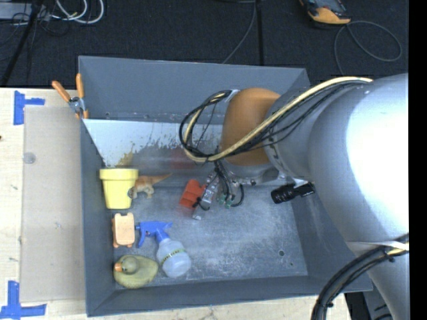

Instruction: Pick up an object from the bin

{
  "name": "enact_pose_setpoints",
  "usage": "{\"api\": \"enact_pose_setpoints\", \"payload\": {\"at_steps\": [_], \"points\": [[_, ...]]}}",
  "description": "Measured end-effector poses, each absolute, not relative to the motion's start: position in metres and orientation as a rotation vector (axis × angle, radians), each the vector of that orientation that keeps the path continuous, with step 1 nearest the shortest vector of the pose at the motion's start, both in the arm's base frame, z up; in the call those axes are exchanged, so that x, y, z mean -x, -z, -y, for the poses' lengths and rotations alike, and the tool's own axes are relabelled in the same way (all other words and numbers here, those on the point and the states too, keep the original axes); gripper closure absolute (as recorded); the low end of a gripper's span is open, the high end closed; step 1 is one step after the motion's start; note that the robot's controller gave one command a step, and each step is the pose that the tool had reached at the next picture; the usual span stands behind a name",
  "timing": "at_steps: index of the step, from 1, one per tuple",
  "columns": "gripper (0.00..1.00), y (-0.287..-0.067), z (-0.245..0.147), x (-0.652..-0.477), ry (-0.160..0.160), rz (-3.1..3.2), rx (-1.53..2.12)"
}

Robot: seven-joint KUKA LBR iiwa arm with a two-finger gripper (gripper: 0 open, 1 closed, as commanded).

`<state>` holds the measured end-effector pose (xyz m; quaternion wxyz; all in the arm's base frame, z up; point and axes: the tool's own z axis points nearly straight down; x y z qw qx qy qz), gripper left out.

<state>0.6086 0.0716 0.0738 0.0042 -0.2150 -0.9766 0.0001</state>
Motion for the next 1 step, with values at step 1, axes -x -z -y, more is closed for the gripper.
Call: {"api": "enact_pose_setpoints", "payload": {"at_steps": [1], "points": [[1.0,-0.0904,-0.0875,-0.6059,-0.001,3.075,0.607]]}}
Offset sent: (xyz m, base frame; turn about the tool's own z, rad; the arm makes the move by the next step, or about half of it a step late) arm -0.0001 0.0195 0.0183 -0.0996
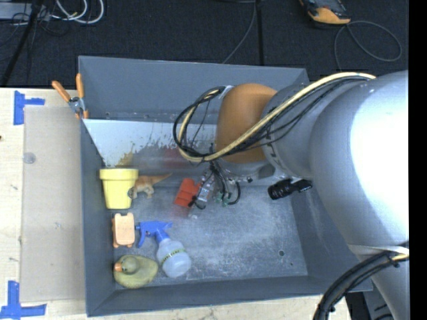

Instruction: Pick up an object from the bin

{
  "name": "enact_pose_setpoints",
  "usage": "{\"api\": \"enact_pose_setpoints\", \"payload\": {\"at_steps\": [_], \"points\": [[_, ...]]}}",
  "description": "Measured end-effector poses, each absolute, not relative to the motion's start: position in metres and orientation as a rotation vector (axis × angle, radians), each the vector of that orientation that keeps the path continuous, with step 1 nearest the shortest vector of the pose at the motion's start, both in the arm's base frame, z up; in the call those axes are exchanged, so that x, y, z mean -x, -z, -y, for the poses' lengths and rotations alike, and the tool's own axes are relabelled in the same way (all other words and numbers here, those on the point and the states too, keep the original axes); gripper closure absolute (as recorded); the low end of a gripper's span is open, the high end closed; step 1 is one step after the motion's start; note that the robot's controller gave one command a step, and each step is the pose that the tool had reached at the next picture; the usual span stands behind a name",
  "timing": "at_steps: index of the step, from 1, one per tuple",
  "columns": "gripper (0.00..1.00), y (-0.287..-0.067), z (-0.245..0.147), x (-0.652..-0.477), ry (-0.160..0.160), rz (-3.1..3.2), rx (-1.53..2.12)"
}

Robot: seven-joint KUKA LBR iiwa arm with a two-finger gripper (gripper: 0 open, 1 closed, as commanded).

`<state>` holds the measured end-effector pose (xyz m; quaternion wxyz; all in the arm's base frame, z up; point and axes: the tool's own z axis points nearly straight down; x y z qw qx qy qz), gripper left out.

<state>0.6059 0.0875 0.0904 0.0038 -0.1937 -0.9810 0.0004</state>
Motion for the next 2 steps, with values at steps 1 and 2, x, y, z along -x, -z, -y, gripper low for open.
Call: {"api": "enact_pose_setpoints", "payload": {"at_steps": [1,2], "points": [[1.0,-0.099,-0.095,-0.607,0.0,3.081,0.578],[1.0,-0.104,-0.105,-0.607,-0.002,3.075,0.597]]}}
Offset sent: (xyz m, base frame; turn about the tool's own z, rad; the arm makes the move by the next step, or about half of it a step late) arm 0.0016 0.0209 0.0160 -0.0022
